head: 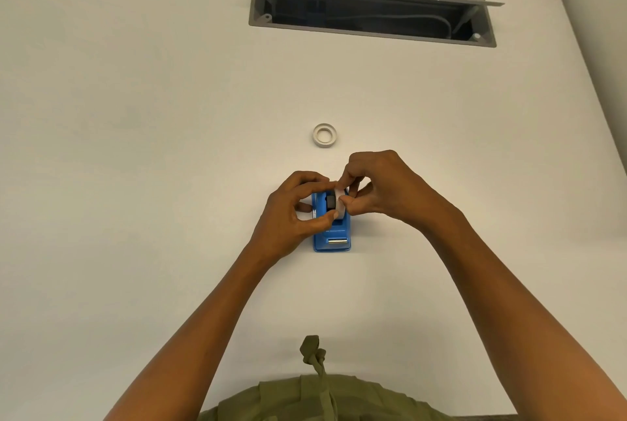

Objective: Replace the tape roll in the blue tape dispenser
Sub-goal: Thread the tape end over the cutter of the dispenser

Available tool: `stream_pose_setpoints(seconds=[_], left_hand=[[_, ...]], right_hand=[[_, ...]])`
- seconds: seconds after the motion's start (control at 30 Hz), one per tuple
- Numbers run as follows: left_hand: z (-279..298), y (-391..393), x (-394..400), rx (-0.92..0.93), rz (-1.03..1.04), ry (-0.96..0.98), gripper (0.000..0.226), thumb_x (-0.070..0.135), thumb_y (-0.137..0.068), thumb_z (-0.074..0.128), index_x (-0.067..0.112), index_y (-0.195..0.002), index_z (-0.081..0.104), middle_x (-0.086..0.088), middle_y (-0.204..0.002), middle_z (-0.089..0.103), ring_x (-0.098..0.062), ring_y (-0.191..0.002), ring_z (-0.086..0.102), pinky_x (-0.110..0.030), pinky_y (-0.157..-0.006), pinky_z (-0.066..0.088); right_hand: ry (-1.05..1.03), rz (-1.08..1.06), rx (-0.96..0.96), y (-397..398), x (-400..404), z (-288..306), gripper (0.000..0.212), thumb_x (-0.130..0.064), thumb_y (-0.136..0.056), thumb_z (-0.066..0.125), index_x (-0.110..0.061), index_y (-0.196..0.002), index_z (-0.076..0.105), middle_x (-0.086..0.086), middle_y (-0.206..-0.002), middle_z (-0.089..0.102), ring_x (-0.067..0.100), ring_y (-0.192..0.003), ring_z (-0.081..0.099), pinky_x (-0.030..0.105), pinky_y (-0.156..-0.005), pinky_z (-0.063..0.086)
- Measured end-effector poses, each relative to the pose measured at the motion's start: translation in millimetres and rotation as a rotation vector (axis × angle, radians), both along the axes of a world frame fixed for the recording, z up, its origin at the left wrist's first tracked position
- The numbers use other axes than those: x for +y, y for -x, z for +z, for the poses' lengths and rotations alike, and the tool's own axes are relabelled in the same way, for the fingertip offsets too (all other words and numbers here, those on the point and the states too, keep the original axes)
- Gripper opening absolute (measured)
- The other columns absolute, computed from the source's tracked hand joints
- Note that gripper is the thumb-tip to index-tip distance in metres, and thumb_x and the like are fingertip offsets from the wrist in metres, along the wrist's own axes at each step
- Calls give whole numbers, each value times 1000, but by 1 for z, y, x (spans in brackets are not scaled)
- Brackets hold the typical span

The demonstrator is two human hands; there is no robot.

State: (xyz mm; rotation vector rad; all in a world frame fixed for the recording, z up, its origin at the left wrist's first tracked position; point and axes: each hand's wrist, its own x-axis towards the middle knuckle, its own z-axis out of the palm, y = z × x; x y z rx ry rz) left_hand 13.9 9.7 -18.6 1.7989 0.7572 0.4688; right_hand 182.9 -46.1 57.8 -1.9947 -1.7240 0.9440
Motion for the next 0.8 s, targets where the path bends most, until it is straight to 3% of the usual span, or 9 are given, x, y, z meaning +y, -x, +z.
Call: stream_pose_setpoints(seconds=[0.43, 0.57, 0.7, 0.8], left_hand=[[1, 0, 0, -2, 2, 12, 42, 20, -73, 74, 17, -113, 60, 5, -113, 51, -10, -98, 54, -15, -79, 50], [0, 0, 0, 6, 4, 14, 42, 20, -74, 74, 19, -113, 60, 6, -113, 51, -11, -98, 55, -14, -78, 50], [1, 0, 0, -21, 8, 16, 40, 21, -73, 74, 26, -110, 59, 9, -110, 50, -4, -96, 54, -10, -76, 49], [1, 0, -1, -23, 7, 13, 41, 18, -74, 74, 29, -109, 57, 10, -109, 50, -2, -96, 54, -9, -76, 49]], right_hand=[[-5, -11, 23, -1, 0, -1, 15, -5, -66, 73, -5, -80, 66, 6, -81, 64, 20, -73, 63, 46, -71, 55], [0, -1, 39, -5, -1, -1, 14, -4, -70, 72, -4, -83, 68, -1, -78, 63, 14, -71, 63, 37, -70, 57], [-51, 23, 11, -7, 2, -2, 9, -3, -75, 67, -4, -84, 70, 6, -82, 68, 17, -75, 64, 19, -63, 51], [-30, -1, 60, -8, -2, -1, 14, -5, -72, 70, -7, -86, 71, 2, -81, 64, 13, -74, 63, 24, -67, 55]])
